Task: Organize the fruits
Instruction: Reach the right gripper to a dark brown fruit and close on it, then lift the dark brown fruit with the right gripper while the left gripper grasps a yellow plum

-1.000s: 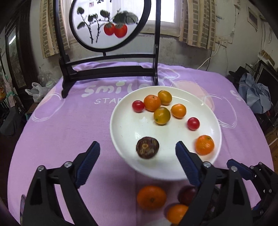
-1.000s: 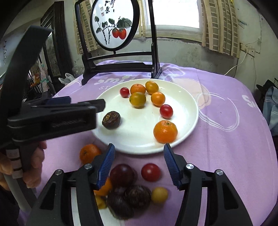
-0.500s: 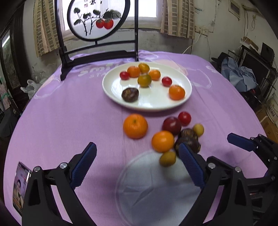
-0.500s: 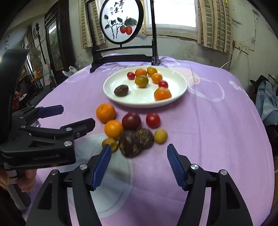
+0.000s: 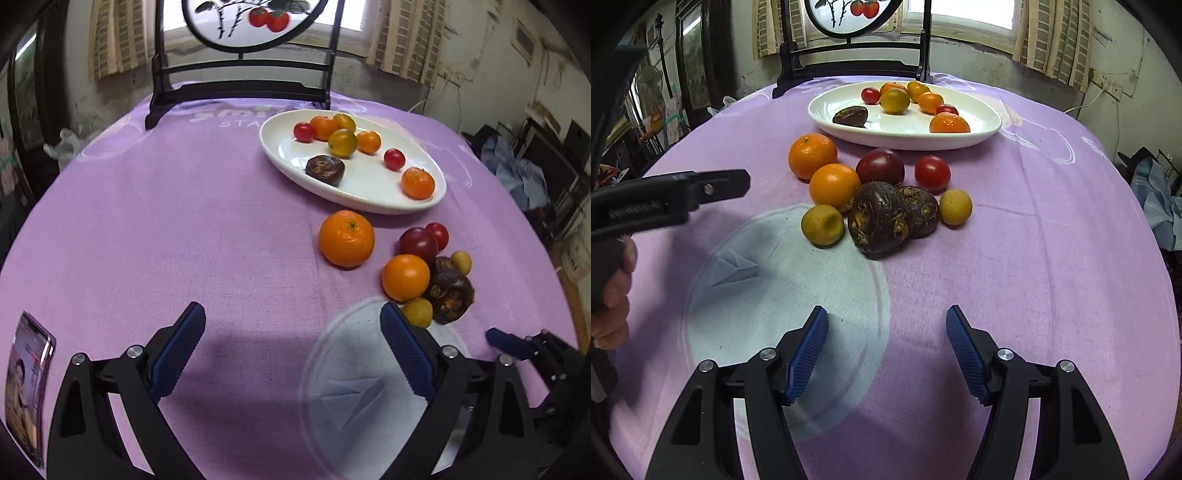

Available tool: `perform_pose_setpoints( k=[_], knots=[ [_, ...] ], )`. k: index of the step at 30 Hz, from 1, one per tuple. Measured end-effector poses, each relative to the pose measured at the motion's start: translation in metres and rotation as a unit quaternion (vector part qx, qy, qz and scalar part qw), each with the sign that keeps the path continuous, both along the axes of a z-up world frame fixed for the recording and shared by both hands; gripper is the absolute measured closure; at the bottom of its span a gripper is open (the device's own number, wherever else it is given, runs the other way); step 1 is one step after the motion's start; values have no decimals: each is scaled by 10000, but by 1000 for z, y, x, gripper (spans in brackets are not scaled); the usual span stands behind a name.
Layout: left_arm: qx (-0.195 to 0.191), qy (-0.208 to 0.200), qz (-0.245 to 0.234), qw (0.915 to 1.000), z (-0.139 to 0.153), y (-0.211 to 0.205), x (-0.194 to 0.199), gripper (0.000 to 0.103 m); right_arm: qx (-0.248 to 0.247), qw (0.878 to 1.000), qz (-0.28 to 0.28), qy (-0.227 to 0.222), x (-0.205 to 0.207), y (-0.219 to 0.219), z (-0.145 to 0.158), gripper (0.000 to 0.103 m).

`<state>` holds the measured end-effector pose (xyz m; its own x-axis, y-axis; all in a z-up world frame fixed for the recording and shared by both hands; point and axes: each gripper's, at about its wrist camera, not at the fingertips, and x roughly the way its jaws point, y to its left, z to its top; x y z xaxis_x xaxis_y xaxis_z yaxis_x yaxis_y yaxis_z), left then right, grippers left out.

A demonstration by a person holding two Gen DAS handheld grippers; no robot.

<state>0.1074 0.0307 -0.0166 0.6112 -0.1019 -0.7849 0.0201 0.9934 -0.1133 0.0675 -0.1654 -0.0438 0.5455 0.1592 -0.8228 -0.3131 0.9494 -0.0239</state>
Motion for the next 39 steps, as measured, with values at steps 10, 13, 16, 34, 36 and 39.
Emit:
perform_pose_setpoints(
  k=[10,13,16,34,36,39],
  knots=[
    [45,93,-226,9997,-4,-10,1,10,3,10000,4,-10,45,18,3,59],
    [19,176,-246,9995,-7,-10,3,10,91,10000,-32,10,55,20,4,62],
    [-36,234,-318,9992,-9,-12,3,10,182,9998,-53,-18,56,19,3,63],
    [229,109,-1099,9936,-15,-68,-12,10,724,9965,-356,-204,4,-53,16,63],
    [271,15,-1077,9938,-13,-73,-10,10,777,9962,-334,-211,2,-55,16,63],
    [419,107,-1089,9931,-16,-83,-3,12,856,9954,-295,-304,-2,-57,20,63]
  ],
)
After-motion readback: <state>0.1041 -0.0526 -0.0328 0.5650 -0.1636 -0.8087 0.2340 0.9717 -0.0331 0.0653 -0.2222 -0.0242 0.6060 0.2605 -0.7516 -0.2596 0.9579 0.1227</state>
